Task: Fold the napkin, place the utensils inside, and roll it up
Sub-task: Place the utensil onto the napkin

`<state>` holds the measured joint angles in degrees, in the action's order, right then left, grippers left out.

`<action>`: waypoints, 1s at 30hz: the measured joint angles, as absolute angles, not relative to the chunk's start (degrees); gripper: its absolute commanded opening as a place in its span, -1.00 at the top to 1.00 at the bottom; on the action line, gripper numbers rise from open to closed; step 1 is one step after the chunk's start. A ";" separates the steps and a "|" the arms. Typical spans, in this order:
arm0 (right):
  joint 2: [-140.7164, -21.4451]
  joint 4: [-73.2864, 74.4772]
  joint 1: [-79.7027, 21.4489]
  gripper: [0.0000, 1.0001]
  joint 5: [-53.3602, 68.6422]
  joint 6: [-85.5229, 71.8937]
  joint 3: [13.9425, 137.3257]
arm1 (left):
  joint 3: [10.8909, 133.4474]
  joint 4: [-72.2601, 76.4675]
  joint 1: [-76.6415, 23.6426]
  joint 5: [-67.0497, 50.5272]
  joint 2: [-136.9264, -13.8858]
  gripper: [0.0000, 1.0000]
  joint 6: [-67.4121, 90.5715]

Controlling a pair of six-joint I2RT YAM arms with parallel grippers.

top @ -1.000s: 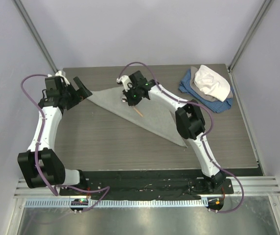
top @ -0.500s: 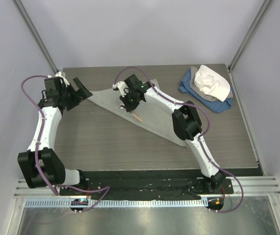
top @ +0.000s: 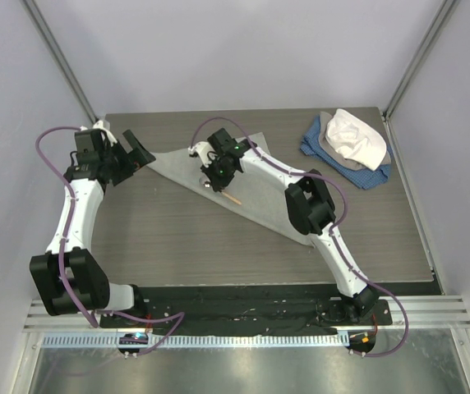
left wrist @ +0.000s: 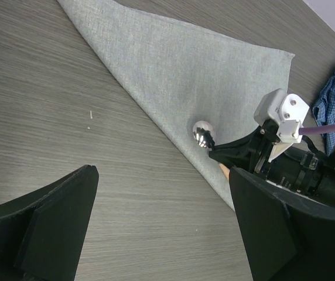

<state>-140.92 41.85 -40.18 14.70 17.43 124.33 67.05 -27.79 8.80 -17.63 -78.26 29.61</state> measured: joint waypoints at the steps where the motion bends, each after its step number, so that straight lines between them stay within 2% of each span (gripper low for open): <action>1: -140.99 41.91 -40.29 0.86 14.68 17.52 124.40 | 67.00 -27.77 8.80 -17.63 -78.26 -1.00 29.61; 3: -141.14 42.09 -40.38 0.84 14.66 17.74 124.57 | 66.85 -27.70 8.80 -17.63 -78.26 -1.00 29.61; 10: -141.91 42.44 -40.64 0.45 14.02 17.91 126.23 | 66.61 -27.62 8.91 -17.58 -78.24 -0.99 29.61; 14: -141.91 42.48 -40.66 0.32 13.93 17.89 126.23 | 66.39 -27.59 8.91 -17.56 -78.24 -1.00 29.61; 24: -140.49 40.27 -40.66 0.23 15.92 15.40 125.49 | 63.22 -24.16 8.97 -14.04 -78.52 -0.98 31.48; 30: -129.08 36.38 -40.66 0.21 16.38 8.69 119.33 | 61.63 -17.12 8.99 -9.23 -81.58 -0.84 38.06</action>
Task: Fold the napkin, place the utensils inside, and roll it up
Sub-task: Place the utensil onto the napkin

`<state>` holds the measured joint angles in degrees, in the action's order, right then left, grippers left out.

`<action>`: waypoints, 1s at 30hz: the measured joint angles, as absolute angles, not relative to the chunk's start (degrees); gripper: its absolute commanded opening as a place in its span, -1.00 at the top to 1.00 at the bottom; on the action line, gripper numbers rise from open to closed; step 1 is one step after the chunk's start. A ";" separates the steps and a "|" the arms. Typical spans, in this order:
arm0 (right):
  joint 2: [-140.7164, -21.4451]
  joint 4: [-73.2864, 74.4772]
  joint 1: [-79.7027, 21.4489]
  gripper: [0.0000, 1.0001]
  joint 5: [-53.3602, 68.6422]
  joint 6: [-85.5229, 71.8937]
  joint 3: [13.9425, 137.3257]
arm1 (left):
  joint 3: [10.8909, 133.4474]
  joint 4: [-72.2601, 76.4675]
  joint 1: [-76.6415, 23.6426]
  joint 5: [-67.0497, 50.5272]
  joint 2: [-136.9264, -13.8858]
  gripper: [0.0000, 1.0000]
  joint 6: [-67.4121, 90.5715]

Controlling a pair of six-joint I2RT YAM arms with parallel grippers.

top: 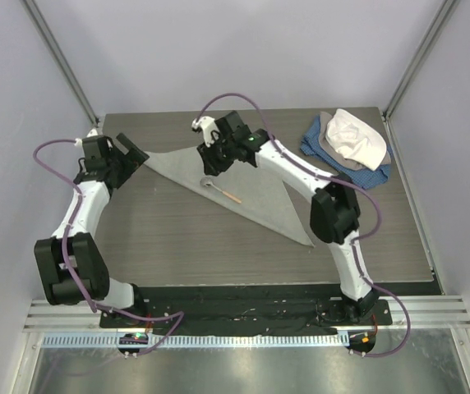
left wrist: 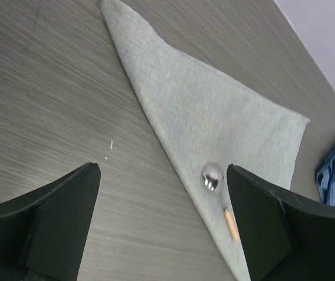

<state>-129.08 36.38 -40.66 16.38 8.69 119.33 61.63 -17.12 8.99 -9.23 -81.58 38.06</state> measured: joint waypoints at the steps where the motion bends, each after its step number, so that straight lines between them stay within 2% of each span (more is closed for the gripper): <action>1: -126.06 34.70 -40.66 0.20 16.34 7.51 116.90 | 60.51 -14.92 9.02 -8.10 -82.02 -0.79 39.70; 9: -97.30 25.58 -39.46 0.14 13.85 -0.95 90.89 | 61.12 -5.26 10.59 -4.27 -95.15 -0.57 47.97; 10: -94.54 24.84 -39.05 0.14 13.32 -1.72 88.07 | 62.19 -4.16 10.87 -4.25 -97.82 -0.49 48.42; 14: -87.64 23.75 -36.34 0.14 11.51 -3.97 80.14 | 65.14 -1.65 11.46 -4.16 -104.88 -0.43 49.45; 21: -83.85 23.07 -33.17 0.14 9.58 -6.85 72.60 | 70.17 3.49 12.29 -5.85 -113.40 -0.33 50.48; 30: -83.92 22.74 -33.15 0.14 9.63 -8.08 71.22 | 74.11 7.14 12.88 -8.60 -118.78 -0.22 50.94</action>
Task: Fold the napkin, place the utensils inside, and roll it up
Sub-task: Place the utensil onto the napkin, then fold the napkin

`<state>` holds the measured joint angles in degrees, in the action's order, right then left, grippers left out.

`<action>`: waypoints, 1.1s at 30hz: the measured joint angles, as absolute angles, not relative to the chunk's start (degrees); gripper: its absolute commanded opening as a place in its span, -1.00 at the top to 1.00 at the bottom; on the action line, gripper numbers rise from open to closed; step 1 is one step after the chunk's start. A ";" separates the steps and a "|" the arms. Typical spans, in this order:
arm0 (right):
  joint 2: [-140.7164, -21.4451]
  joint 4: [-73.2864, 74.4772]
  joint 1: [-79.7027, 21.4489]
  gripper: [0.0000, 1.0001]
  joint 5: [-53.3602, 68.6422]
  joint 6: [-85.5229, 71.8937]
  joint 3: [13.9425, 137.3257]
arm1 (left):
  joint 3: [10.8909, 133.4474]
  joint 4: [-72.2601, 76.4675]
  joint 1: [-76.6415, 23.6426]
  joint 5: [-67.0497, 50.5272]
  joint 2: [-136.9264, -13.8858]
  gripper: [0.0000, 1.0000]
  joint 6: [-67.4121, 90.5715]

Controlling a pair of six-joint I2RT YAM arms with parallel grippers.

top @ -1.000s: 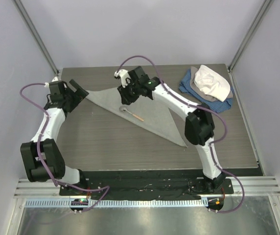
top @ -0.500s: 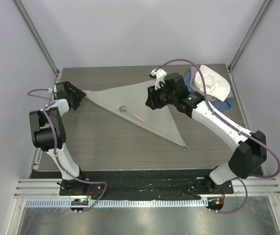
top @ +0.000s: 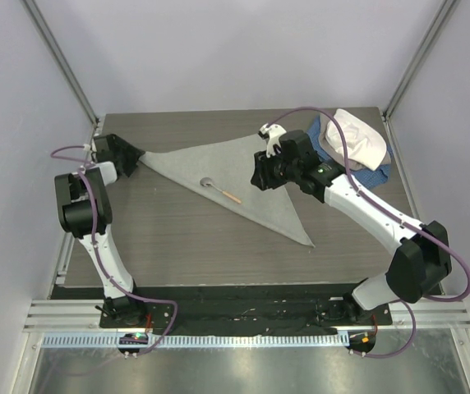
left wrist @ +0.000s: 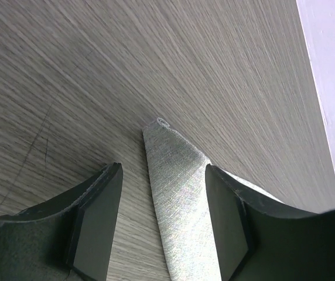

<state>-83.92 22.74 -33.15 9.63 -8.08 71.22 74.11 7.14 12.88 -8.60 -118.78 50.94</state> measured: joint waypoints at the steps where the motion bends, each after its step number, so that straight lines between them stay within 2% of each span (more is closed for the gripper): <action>1: -83.96 22.72 -33.15 0.14 9.67 -8.14 71.22 | 74.11 7.20 12.88 -8.62 -118.78 -0.21 50.96; 14: -84.90 22.70 -33.15 0.14 10.20 -8.21 71.22 | 74.56 8.03 12.88 -9.26 -120.05 0.09 51.00; 19: -84.90 22.70 -33.15 0.14 10.20 -8.23 71.22 | 75.59 8.34 13.04 -9.91 -121.12 0.14 51.03; 23: -84.90 22.70 -33.15 0.14 10.20 -8.25 71.22 | 75.81 8.36 13.39 -10.57 -121.54 0.30 51.00; 31: -84.90 22.70 -33.15 0.14 10.39 -8.43 71.22 | 75.96 8.36 13.72 -11.11 -122.10 0.47 50.96; 33: -84.90 22.70 -33.15 0.14 10.57 -8.54 71.22 | 76.12 8.32 13.76 -11.35 -122.26 0.58 50.83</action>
